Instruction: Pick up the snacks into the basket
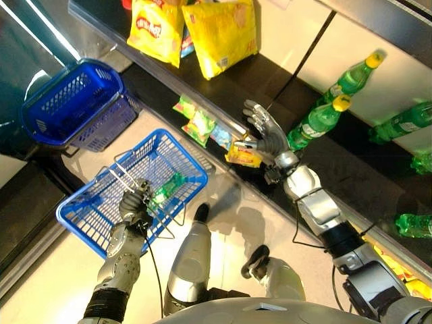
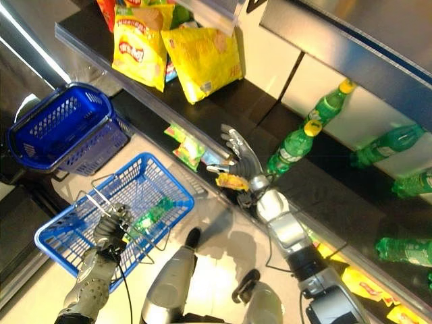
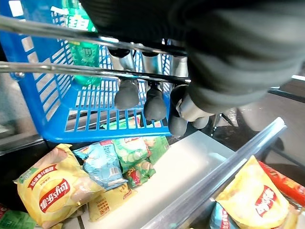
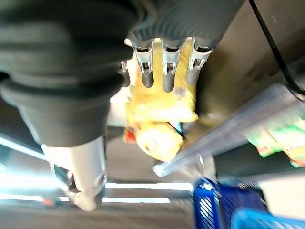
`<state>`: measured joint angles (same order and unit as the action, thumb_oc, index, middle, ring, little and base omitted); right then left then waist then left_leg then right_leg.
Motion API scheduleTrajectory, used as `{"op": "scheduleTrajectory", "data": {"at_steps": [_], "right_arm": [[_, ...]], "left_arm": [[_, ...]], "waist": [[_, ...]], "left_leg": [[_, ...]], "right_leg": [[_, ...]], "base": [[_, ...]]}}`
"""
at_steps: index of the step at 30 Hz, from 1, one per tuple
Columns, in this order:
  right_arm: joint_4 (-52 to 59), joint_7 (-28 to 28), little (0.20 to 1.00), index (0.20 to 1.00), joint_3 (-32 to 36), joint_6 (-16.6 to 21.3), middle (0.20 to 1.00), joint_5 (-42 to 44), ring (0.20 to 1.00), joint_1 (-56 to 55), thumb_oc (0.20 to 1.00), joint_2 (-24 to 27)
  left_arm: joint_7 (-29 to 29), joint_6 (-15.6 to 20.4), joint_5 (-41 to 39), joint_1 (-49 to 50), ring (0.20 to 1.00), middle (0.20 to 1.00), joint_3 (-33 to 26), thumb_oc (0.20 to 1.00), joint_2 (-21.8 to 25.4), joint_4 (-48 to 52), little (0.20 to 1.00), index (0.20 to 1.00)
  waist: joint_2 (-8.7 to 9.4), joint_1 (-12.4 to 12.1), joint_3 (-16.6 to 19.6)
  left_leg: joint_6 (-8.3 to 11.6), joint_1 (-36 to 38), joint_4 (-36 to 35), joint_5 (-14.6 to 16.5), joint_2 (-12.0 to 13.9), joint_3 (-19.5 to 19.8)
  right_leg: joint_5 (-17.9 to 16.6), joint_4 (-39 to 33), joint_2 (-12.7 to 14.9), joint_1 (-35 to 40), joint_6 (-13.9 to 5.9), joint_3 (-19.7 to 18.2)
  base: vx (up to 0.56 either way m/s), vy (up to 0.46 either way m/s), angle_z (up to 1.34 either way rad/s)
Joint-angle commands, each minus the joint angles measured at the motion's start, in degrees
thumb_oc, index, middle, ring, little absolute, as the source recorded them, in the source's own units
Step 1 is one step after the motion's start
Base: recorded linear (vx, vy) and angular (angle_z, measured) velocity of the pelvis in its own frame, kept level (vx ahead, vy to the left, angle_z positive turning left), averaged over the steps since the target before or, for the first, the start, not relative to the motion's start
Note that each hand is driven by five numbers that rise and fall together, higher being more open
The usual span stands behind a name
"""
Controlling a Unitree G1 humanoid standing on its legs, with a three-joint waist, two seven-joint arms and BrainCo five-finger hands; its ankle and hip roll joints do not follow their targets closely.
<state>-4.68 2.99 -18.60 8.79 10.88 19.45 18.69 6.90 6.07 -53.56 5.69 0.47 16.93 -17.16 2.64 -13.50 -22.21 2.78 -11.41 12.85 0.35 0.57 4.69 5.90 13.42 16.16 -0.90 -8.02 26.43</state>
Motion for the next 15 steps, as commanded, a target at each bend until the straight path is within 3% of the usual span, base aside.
{"op": "scheduleTrajectory", "data": {"at_steps": [1,10,15], "right_arm": [[2.13,-0.6,1.0,1.0,0.38,4.9,1.0,1.2,1.0,-0.46,1.0,0.02],[3.49,-4.17,1.0,1.0,3.61,4.17,1.0,3.75,1.0,-8.01,1.0,1.13],[1.3,-6.9,1.0,1.0,3.27,2.56,1.0,7.31,1.0,-9.77,1.0,0.64]], "left_arm": [[-3.05,8.45,4.22,-2.47,0.2,0.2,-3.11,0.2,1.04,5.27,0.2,0.2],[-2.98,8.44,4.56,-1.83,0.2,0.2,-6.51,0.2,-1.32,-0.48,0.2,0.2],[-2.88,8.26,5.47,-2.65,0.2,0.2,-6.7,0.2,-2.03,-3.79,0.2,0.2]], "waist": [[-1.06,1.03,7.52],[-0.2,3.78,11.09],[0.29,5.1,12.67]], "left_leg": [[-2.13,3.24,-7.64,-2.08,-1.42,-0.18],[-2.28,6.19,-9.62,-1.35,-1.25,-4.15],[-3.03,7.81,-10.95,-0.69,-2.96,-5.82]], "right_leg": [[-7.86,-4.97,1.65,1.39,-2.3,-1.85],[-11.4,-12.32,1.34,3.44,-3.13,-5.66],[-14.36,-13.23,3.32,3.33,-4.35,-7.16]], "base": [[0.07,0.077,-0.21],[0.02,0.032,-0.36],[0.02,0.102,-0.22]]}}
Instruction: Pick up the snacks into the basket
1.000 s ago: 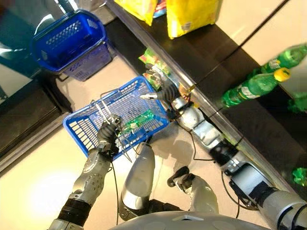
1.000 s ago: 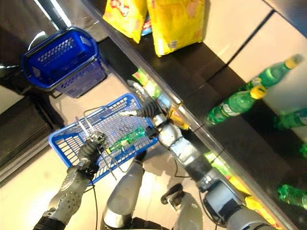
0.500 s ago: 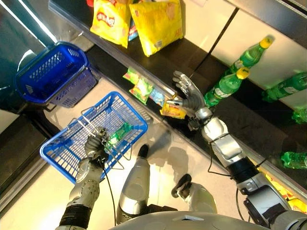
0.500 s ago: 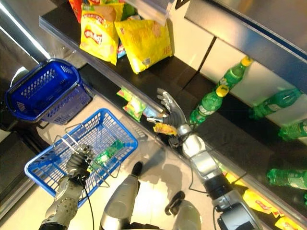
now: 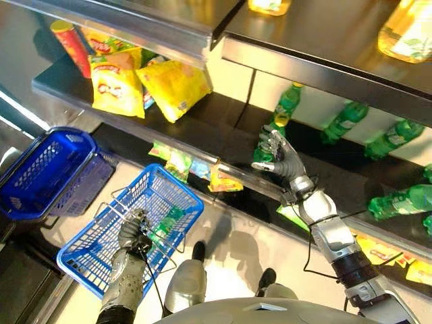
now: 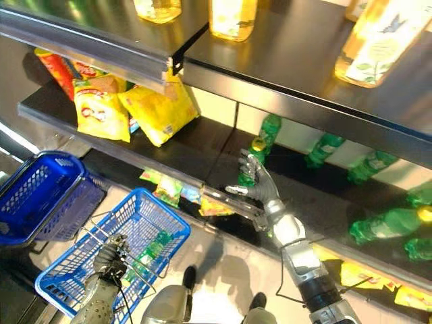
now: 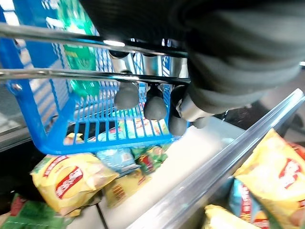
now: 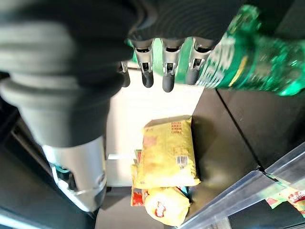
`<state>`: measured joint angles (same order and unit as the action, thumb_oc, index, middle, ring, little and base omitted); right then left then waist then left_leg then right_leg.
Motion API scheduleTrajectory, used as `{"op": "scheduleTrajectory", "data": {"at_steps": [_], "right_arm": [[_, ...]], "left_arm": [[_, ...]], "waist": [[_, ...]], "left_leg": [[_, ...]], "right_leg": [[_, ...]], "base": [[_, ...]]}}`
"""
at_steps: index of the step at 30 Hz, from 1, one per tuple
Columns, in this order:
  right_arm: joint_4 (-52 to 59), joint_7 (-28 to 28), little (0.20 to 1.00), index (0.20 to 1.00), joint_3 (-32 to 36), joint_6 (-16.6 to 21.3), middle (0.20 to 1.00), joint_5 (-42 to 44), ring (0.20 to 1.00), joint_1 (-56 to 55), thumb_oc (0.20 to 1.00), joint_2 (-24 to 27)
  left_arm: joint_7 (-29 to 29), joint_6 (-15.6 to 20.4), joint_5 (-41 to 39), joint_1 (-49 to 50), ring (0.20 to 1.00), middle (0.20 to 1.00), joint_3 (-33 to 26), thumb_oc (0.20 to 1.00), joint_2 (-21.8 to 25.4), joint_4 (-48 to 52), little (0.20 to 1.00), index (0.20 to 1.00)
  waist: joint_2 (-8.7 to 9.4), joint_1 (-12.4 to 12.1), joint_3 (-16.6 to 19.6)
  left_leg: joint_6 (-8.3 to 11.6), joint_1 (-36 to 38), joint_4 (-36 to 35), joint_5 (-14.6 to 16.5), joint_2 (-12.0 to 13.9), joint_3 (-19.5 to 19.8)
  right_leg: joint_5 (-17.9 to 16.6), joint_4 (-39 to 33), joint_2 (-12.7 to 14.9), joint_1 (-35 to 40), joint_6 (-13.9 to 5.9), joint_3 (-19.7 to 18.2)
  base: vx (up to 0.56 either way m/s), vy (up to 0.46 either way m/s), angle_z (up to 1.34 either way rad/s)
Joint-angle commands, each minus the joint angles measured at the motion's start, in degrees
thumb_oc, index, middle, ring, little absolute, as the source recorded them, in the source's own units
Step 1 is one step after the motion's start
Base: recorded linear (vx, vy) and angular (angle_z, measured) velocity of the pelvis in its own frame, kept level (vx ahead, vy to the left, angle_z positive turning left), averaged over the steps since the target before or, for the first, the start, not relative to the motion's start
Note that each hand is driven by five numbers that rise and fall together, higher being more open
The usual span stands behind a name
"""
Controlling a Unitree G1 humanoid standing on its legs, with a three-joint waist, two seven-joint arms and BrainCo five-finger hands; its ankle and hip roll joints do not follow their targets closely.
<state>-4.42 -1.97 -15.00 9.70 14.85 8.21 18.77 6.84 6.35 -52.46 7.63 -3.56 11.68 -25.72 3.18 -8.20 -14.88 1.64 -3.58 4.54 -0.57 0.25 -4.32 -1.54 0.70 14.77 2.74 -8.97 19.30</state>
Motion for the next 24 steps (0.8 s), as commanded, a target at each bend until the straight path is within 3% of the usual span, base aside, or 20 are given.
{"op": "scheduleTrajectory", "data": {"at_steps": [1,6,10,16,18,20,22,23,24], "right_arm": [[0.81,-2.24,1.0,1.0,-0.57,1.33,1.0,3.21,1.0,1.52,1.0,0.71],[-0.84,-7.95,1.0,1.0,-2.98,-1.75,1.0,12.64,1.0,1.71,1.0,-0.08],[-3.4,-12.2,1.0,1.0,-5.84,-3.94,1.0,20.02,1.0,1.98,1.0,-0.59],[-5.03,-13.7,1.0,1.0,-6.28,-5.08,1.0,21.19,1.0,0.41,1.0,0.37],[-6.21,-13.15,1.0,1.0,-5.25,-4.99,1.0,19.94,1.0,-0.81,1.0,0.44],[-6.95,-13.03,1.0,1.0,-3.92,-4.99,1.0,19.38,1.0,-2.53,1.0,0.84],[-7.38,-12.98,1.0,1.0,-2.29,-4.79,1.0,19.03,1.0,-4.69,1.0,1.25],[-7.49,-12.74,1.0,1.0,-0.19,-4.33,1.0,18.47,1.0,-7.31,1.0,1.7],[-7.45,-12.74,1.0,1.0,-0.18,-4.34,1.0,18.45,1.0,-7.38,1.0,1.71]], "left_arm": [[-2.84,7.84,4.65,-4.77,0.2,0.2,-2.77,0.2,3.26,4.37,0.2,0.2],[-3.61,7.42,5.7,-4.8,0.2,0.2,-2.77,0.2,3.39,2.88,0.2,0.2],[-4.88,6.93,6.54,-6.45,0.2,0.2,-2.22,0.2,4.3,0.95,0.2,0.2],[-4.88,6.95,6.42,-7.27,0.2,0.2,-3.1,0.2,4.73,-1.33,0.2,0.2],[-4.32,6.84,6.74,-7.63,0.2,0.2,-3.51,0.2,5.09,-2.21,0.2,0.2],[-4.11,6.8,6.8,-8.09,0.2,0.2,-3.84,0.2,5.34,-3.11,0.2,0.2],[-4.19,6.88,6.58,-8.22,0.2,0.2,-4.0,0.2,5.3,-3.11,0.2,0.2],[-4.04,6.99,6.6,-8.4,0.2,0.2,-4.67,0.2,5.3,-3.47,0.2,0.2],[-4.03,6.98,6.6,-8.36,0.2,0.2,-4.65,0.2,5.29,-3.45,0.2,0.2]], "waist": [[-0.15,-0.12,5.47],[0.72,-0.14,5.23],[1.86,-0.9,4.48],[2.55,-0.78,4.37],[1.87,-0.55,4.21],[0.49,0.87,3.61],[-0.56,2.68,3.59],[-1.16,4.01,4.31],[-1.14,4.03,4.27]], "left_leg": [[-2.2,0.32,-3.03,0.34,-3.22,2.92],[-3.65,1.68,-3.66,1.14,-5.29,1.61],[-3.95,0.78,-1.52,2.37,-6.16,1.81],[-4.35,0.43,-0.94,2.73,-6.62,0.82],[-4.68,0.89,-1.83,2.09,-5.95,0.42],[-5.09,1.51,-2.96,0.82,-4.66,0.66],[-5.42,1.98,-4.04,-0.74,-4.14,1.19],[-5.46,2.03,-5.56,-2.29,-4.04,0.98],[-5.43,2.2,-5.68,-2.3,-4.08,1.01]], "right_leg": [[-7.32,-0.31,5.26,-0.63,-3.7,-0.63],[-9.35,2.3,7.56,-2.53,-4.75,-3.54],[-9.63,1.73,8.34,-1.84,-5.14,-2.36],[-12.52,1.99,9.12,-2.52,-5.53,-3.42],[-11.01,5.27,8.53,-3.32,-4.97,-2.82],[-5.63,11.52,4.29,-4.87,-2.54,-5.84],[-0.35,14.37,-3.08,-6.21,-0.5,-9.61],[3.72,16.27,-10.29,-7.56,1.58,-10.62],[3.9,16.41,-10.25,-7.49,1.61,-10.59]], "base": [[0.02,0.155,-0.12],[0.01,0.122,-0.19],[-0.02,0.036,-0.07],[0.0,0.024,-0.01],[-0.01,0.059,0.0],[-0.04,0.077,-0.14],[-0.01,0.055,-0.03],[0.0,0.032,0.15],[0.01,0.027,0.14]]}}
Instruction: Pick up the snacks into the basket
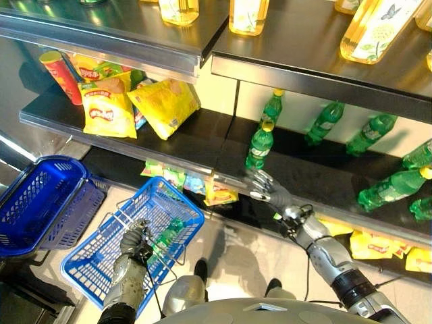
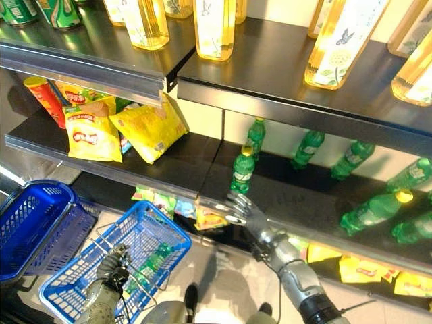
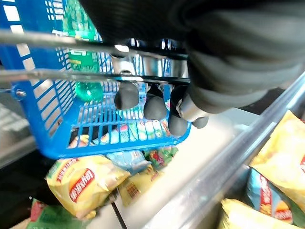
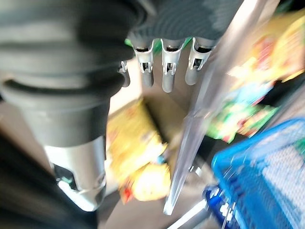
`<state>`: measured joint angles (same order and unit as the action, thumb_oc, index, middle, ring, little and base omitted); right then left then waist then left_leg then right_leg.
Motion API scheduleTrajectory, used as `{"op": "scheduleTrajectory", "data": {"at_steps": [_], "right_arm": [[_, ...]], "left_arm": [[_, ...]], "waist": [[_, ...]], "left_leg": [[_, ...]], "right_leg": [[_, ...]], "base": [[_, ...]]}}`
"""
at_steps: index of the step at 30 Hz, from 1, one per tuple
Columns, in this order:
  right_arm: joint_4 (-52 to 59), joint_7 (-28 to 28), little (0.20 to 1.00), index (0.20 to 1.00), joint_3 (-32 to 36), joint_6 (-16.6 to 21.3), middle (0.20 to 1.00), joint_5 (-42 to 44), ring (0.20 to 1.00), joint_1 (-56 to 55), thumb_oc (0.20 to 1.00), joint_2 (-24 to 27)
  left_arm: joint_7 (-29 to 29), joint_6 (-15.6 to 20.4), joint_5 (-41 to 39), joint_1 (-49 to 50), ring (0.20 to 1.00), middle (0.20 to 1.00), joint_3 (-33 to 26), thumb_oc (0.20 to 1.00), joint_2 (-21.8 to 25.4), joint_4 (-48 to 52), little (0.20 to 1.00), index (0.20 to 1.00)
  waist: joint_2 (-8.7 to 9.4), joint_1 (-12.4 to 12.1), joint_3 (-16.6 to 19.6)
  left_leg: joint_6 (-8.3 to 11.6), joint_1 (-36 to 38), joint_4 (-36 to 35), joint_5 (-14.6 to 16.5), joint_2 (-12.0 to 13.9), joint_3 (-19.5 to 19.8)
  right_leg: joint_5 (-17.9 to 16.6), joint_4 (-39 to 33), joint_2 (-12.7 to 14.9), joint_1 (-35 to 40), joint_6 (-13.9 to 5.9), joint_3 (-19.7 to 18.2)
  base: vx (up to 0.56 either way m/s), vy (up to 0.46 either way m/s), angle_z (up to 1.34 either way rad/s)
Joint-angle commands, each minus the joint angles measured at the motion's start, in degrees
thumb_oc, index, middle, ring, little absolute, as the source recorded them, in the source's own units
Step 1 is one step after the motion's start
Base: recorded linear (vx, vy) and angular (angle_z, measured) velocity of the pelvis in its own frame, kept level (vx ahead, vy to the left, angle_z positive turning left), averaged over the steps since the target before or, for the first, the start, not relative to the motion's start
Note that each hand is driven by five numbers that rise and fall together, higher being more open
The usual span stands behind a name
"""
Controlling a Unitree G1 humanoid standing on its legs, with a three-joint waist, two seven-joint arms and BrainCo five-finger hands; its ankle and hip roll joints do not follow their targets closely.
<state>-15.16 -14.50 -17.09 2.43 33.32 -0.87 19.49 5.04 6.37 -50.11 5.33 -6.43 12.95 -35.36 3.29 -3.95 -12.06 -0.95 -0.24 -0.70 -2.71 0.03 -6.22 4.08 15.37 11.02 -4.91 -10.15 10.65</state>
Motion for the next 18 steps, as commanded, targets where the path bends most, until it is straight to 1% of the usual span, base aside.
{"op": "scheduleTrajectory", "data": {"at_steps": [1,2,3,4,5,7,8,9,10,11,12,13,14,15,16,17,18], "right_arm": [[3.24,0.05,1.0,1.0,2.56,2.98,1.0,-0.47,1.0,1.03,1.0,1.0],[3.18,0.42,1.0,1.0,3.18,2.94,1.0,-1.18,1.0,0.39,1.0,0.93],[3.37,1.05,1.0,1.0,4.04,3.23,1.0,-2.56,1.0,0.05,1.0,1.05],[3.04,1.02,1.0,1.0,4.5,3.17,1.0,-3.1,1.0,-0.23,1.0,1.11],[2.86,1.17,1.0,1.0,5.03,3.33,1.0,-3.3,1.0,-0.31,1.0,1.15],[2.6,1.62,1.0,1.0,5.63,3.74,1.0,-4.86,1.0,0.27,1.0,1.7],[3.12,1.4,1.0,1.0,5.94,3.67,1.0,-4.45,1.0,0.19,1.0,1.91],[3.15,1.03,1.0,1.0,5.94,3.71,1.0,-3.99,1.0,0.49,1.0,2.26],[4.05,0.57,1.0,1.0,6.35,3.84,1.0,-3.68,1.0,0.53,1.0,2.68],[4.92,0.52,1.0,1.0,6.93,4.02,1.0,-3.68,1.0,0.34,1.0,3.23],[5.31,0.53,1.0,1.0,7.18,4.19,1.0,-3.71,1.0,0.07,1.0,3.51],[6.37,0.41,1.0,1.0,7.81,4.57,1.0,-4.23,1.0,-0.52,1.0,3.83],[7.51,0.5,1.0,1.0,8.67,4.86,1.0,-4.59,1.0,-1.51,1.0,4.32],[8.52,0.77,1.0,1.0,9.61,5.06,1.0,-4.85,1.0,-2.67,1.0,4.76],[8.54,1.38,1.0,1.0,10.44,5.32,1.0,-6.19,1.0,-4.06,1.0,5.56],[8.57,1.39,1.0,1.0,10.46,5.31,1.0,-6.21,1.0,-4.1,1.0,5.58],[8.46,1.64,1.0,1.0,10.88,5.18,1.0,-6.9,1.0,-4.82,1.0,5.88]], "left_arm": [[-2.12,6.83,4.49,-5.72,0.2,0.2,-2.41,0.2,3.94,6.61,0.2,0.2],[-2.04,6.77,4.43,-5.18,0.2,0.2,-3.11,0.2,3.72,6.94,0.2,0.2],[-2.1,6.65,4.15,-4.48,0.2,0.2,-4.17,0.2,3.09,7.1,0.2,0.2],[-2.32,6.58,3.9,-3.57,0.2,0.2,-4.68,0.2,2.24,7.22,0.2,0.2],[-2.52,6.56,3.5,-2.95,0.2,0.2,-4.92,0.2,1.86,7.4,0.2,0.2],[-3.03,6.59,2.28,-2.06,0.2,0.2,-5.51,0.2,0.75,8.08,0.2,0.2],[-3.28,6.57,2.43,-1.65,0.2,0.2,-5.47,0.2,0.6,8.6,0.2,0.2],[-3.48,6.67,2.31,-1.6,0.2,0.2,-5.32,0.2,0.53,9.05,0.2,0.2],[-3.59,6.69,1.88,-1.69,0.2,0.2,-5.29,0.2,0.18,9.2,0.2,0.2],[-3.33,6.87,1.14,-2.0,0.2,0.2,-5.4,0.2,-0.13,9.52,0.2,0.2],[-3.44,6.93,1.14,-2.05,0.2,0.2,-5.24,0.2,-0.22,9.67,0.2,0.2],[-3.17,7.08,1.06,-2.13,0.2,0.2,-5.22,0.2,-0.43,9.54,0.2,0.2],[-2.73,7.34,0.89,-2.47,0.2,0.2,-5.4,0.2,-0.31,9.81,0.2,0.2],[-2.53,7.37,0.86,-2.9,0.2,0.2,-5.03,0.2,-0.06,9.73,0.2,0.2],[-2.09,7.4,1.03,-3.94,0.2,0.2,-4.47,0.2,0.28,8.83,0.2,0.2],[-2.09,7.41,1.03,-3.94,0.2,0.2,-4.45,0.2,0.26,8.81,0.2,0.2],[-1.99,7.29,1.37,-4.05,0.2,0.2,-4.09,0.2,0.15,8.92,0.2,0.2]], "waist": [[-1.32,-0.34,1.74],[-1.28,-0.65,2.09],[-1.3,-0.88,2.68],[-1.75,-0.98,3.21],[-2.06,-1.0,3.38],[-2.47,-1.45,3.34],[-2.31,-1.74,3.09],[-1.98,-2.16,2.49],[-1.53,-2.24,1.85],[-0.93,-1.47,1.58],[-0.79,-1.13,1.56],[-0.75,-0.65,1.92],[-0.89,-0.13,1.93],[-1.28,0.47,1.76],[-2.29,1.44,1.66],[-2.36,1.48,1.57],[-3.01,1.91,1.47]], "left_leg": [[-2.72,-0.83,-1.15,-0.36,-4.01,2.4],[-2.43,-0.34,-1.96,-0.57,-4.27,1.98],[-2.1,0.0,-2.85,-0.67,-4.58,1.65],[-1.87,0.61,-3.19,-0.71,-4.52,1.27],[-1.77,0.75,-2.86,-0.64,-4.2,1.04],[-1.42,0.64,-1.33,-0.16,-4.17,1.44],[-1.23,-0.39,0.71,0.22,-4.11,3.34],[-0.66,-1.57,3.38,0.91,-4.59,6.56],[0.4,-2.44,4.91,1.47,-4.13,8.6],[1.54,-3.27,4.82,1.1,-0.96,7.94],[2.1,-3.35,4.48,0.79,0.94,7.34],[3.02,-3.86,3.54,-0.91,4.3,6.64],[4.16,-4.45,2.44,-3.54,8.03,6.0],[5.02,-3.67,0.72,-5.47,10.72,5.5],[6.76,-3.04,-1.72,-8.18,14.64,4.56],[6.83,-2.79,-2.02,-8.33,14.69,4.6],[7.83,-2.52,-2.81,-9.32,16.08,4.54]], "right_leg": [[-1.13,0.81,-6.52,0.69,3.59,-0.51],[-1.34,-1.32,-6.16,1.89,4.24,1.03],[-1.64,-4.37,-6.17,2.94,4.13,1.21],[-1.9,-6.42,-6.75,3.81,3.9,0.12],[-1.9,-6.93,-7.78,3.84,4.47,-1.23],[-2.64,-8.77,-7.78,4.58,4.59,-1.75],[-2.88,-9.11,-8.05,4.68,5.03,-2.4],[-3.14,-8.88,-7.98,4.25,5.3,-3.1],[-3.47,-8.9,-7.18,4.04,5.21,-3.05],[-3.97,-9.0,-5.84,3.7,4.71,-2.8],[-3.68,-8.88,-5.35,3.62,4.45,-2.54],[-3.3,-8.91,-4.6,3.29,3.98,-2.34],[-2.68,-8.29,-3.86,2.94,3.81,-2.11],[-1.9,-7.3,-3.59,2.55,3.97,-1.73],[-1.41,-5.77,-2.62,2.12,3.36,-0.8],[-1.28,-5.64,-2.66,2.22,3.39,-0.73],[-1.07,-4.85,-1.64,2.19,2.93,-0.27]], "base": [[0.01,-0.01,-0.05],[0.0,-0.034,-0.22],[0.02,-0.042,-0.33],[0.02,-0.057,-0.25],[0.04,-0.053,-0.31],[0.0,-0.069,-0.22],[-0.05,-0.046,-0.11],[-0.08,-0.007,-0.25],[-0.12,0.073,-0.3],[-0.1,0.104,-0.3],[-0.06,0.147,-0.19],[-0.02,0.162,-0.13],[-0.02,0.182,-0.05],[-0.01,0.276,0.02],[-0.01,0.2,0.15],[0.01,0.282,0.26],[0.02,0.219,0.3]]}}
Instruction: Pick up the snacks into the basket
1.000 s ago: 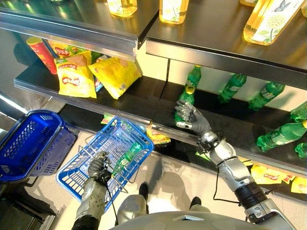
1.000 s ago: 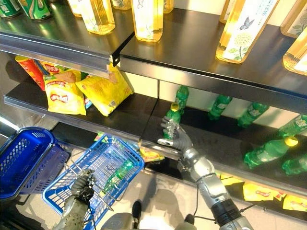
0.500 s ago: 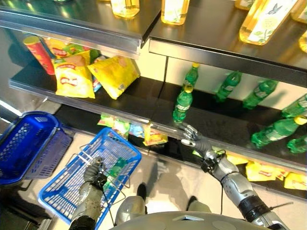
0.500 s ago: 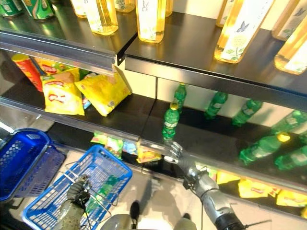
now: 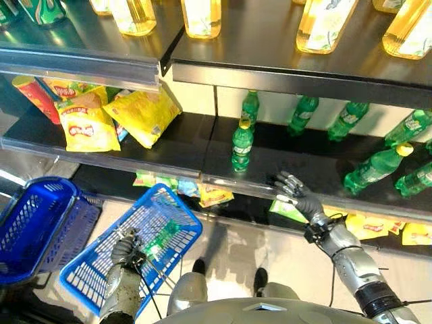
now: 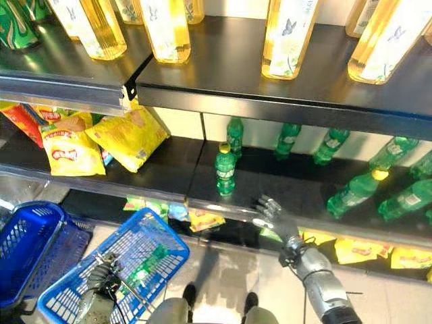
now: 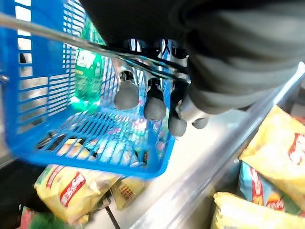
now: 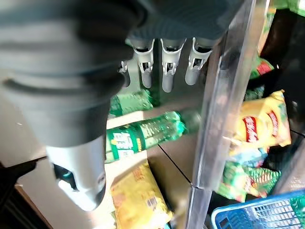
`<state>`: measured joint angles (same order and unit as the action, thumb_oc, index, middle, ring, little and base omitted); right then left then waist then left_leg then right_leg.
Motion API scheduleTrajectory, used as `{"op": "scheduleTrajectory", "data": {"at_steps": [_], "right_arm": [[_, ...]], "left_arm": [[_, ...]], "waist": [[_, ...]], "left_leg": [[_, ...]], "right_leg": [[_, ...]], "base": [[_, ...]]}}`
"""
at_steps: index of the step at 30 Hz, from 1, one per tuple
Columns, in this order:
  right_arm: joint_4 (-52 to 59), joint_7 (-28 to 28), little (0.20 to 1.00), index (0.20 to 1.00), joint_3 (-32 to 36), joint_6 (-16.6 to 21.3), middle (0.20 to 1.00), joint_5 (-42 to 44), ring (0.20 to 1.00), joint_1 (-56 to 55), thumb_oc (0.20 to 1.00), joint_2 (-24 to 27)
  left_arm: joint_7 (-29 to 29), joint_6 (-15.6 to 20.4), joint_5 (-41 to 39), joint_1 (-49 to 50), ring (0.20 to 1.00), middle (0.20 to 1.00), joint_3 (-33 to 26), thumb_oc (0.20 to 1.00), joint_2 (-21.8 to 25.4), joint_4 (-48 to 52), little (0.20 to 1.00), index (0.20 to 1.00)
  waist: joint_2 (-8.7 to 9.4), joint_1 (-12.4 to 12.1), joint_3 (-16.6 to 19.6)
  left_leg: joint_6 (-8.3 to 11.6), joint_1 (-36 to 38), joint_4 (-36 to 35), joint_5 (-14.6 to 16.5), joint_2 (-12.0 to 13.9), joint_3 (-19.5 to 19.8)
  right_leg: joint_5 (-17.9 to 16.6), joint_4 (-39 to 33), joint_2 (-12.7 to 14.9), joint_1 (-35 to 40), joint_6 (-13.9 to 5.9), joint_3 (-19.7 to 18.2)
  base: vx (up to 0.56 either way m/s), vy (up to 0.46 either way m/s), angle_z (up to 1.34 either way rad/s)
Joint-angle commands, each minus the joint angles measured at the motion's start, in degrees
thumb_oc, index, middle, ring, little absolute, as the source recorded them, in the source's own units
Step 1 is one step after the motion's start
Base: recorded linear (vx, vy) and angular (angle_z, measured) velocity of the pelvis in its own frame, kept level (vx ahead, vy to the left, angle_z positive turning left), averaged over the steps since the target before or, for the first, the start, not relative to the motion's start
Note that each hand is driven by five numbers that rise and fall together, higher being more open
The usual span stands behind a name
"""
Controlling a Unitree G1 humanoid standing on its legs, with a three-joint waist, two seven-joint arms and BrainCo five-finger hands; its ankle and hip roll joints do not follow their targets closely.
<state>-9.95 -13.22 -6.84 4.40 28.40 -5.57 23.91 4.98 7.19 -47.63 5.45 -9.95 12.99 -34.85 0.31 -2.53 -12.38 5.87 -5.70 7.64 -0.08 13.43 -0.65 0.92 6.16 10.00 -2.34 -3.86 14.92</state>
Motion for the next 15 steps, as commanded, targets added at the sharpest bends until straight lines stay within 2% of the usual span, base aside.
{"op": "scheduleTrajectory", "data": {"at_steps": [1,5,6,7,8,10,12,13,15], "right_arm": [[2.97,0.6,1.0,1.0,0.76,3.13,1.0,-2.53,1.0,-0.32,1.0,1.61],[2.34,0.43,1.0,1.0,0.75,2.59,1.0,-3.16,1.0,-0.79,1.0,1.05],[1.35,0.47,1.0,1.0,0.35,2.18,1.0,-2.13,1.0,-0.35,1.0,-0.54],[0.78,0.27,1.0,1.0,0.12,1.91,1.0,-1.45,1.0,-0.02,1.0,-1.24],[0.76,0.26,1.0,1.0,0.12,1.92,1.0,-1.45,1.0,-0.01,1.0,-1.26],[-0.19,-0.57,1.0,1.0,-1.16,1.33,1.0,-0.4,1.0,0.83,1.0,-2.82],[-0.1,-1.41,1.0,1.0,-1.56,0.75,1.0,0.39,1.0,1.1,1.0,-3.43],[-0.1,-1.41,1.0,1.0,-1.56,0.75,1.0,0.39,1.0,1.1,1.0,-3.45],[-0.06,-2.18,1.0,1.0,-2.24,0.35,1.0,0.49,1.0,1.08,1.0,-4.21]], "left_arm": [[-2.0,6.27,-0.91,-4.15,0.2,0.2,-0.38,0.2,0.05,8.36,0.2,0.2],[-1.99,6.07,-0.68,-4.77,0.2,0.2,-0.04,0.2,0.2,7.04,0.2,0.2],[-2.12,6.25,0.11,-5.53,0.2,0.2,0.61,0.2,1.15,6.73,0.2,0.2],[-2.12,6.33,0.22,-5.51,0.2,0.2,0.63,0.2,1.25,7.22,0.2,0.2],[-2.11,6.32,0.23,-5.51,0.2,0.2,0.63,0.2,1.27,7.23,0.2,0.2],[-2.11,6.53,0.75,-5.73,0.2,0.2,0.34,0.2,2.16,7.98,0.2,0.2],[-2.35,6.76,1.12,-6.04,0.2,0.2,-0.03,0.2,2.89,8.47,0.2,0.2],[-2.35,6.75,1.12,-6.03,0.2,0.2,-0.03,0.2,2.91,8.47,0.2,0.2],[-2.59,6.77,2.03,-5.74,0.2,0.2,-0.03,0.2,3.62,8.72,0.2,0.2]], "waist": [[-0.53,0.6,1.68],[-1.32,1.07,1.75],[-0.09,1.02,1.44],[0.3,0.79,1.31],[0.39,0.75,1.32],[1.65,0.23,1.33],[2.52,-0.03,1.33],[2.59,-0.05,1.32],[3.49,-0.4,1.32]], "left_leg": [[1.45,3.56,-11.38,-11.67,2.88,-0.6],[1.52,3.87,-10.51,-8.82,0.95,0.24],[0.24,3.48,-8.77,-5.87,-2.36,0.06],[-0.45,3.08,-8.16,-4.88,-3.58,-0.04],[-0.51,3.03,-8.05,-4.81,-3.67,-0.11],[-2.23,3.07,-8.2,-3.11,-7.27,-0.97],[-3.35,3.19,-8.7,-2.36,-9.49,-1.22],[-3.4,3.21,-8.71,-2.36,-9.57,-1.26],[-4.45,3.61,-9.32,-1.73,-11.52,-1.77]], "right_leg": [[2.13,4.88,-0.03,-0.43,-3.66,-4.55],[0.92,4.78,2.2,0.19,-4.86,-5.51],[-1.53,2.54,5.18,0.95,-6.43,-6.8],[-2.52,1.67,6.22,0.89,-7.02,-7.31],[-2.55,1.63,6.31,0.87,-7.08,-7.39],[-6.72,-0.41,9.58,0.37,-8.75,-7.88],[-9.58,-0.97,11.66,0.18,-9.64,-8.11],[-9.61,-1.01,11.75,0.19,-9.69,-8.16],[-12.08,-1.46,13.3,-0.39,-10.24,-8.45]], "base": [[0.03,0.318,0.47],[0.02,0.304,0.28],[0.0,0.523,0.04],[-0.01,0.424,-0.07],[-0.01,0.221,-0.14],[-0.02,0.338,-0.08],[0.0,0.295,-0.13],[0.0,0.2,-0.11],[0.01,0.217,-0.06]]}}
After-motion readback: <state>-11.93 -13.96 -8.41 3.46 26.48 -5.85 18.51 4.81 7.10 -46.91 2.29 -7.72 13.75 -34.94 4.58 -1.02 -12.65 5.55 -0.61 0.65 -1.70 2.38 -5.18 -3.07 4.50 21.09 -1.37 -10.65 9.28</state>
